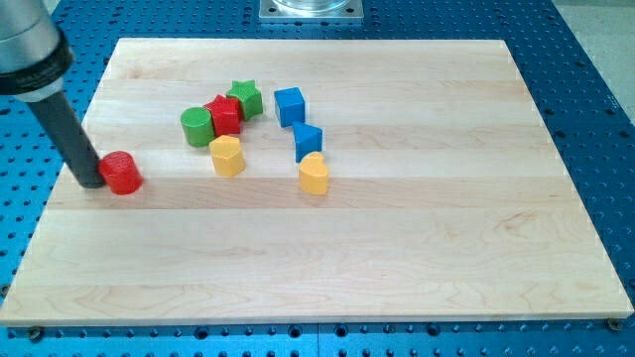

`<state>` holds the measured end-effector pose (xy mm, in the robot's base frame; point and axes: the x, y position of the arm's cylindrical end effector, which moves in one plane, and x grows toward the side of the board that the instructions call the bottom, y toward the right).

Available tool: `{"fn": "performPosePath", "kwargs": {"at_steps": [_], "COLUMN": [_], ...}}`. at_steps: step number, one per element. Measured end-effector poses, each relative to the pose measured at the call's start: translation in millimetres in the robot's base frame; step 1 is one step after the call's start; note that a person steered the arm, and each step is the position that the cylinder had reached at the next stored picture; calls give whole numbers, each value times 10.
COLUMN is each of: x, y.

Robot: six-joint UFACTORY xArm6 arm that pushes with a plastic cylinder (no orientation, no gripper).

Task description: Push the yellow hexagon into the yellow heart

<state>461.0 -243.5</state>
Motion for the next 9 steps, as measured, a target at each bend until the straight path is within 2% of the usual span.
{"fn": "performPosePath", "kwargs": {"at_steps": [2,4,5,8,9], "x": [403,632,629,-290,-313], "y": [691,1237,1112,1072,950]}}
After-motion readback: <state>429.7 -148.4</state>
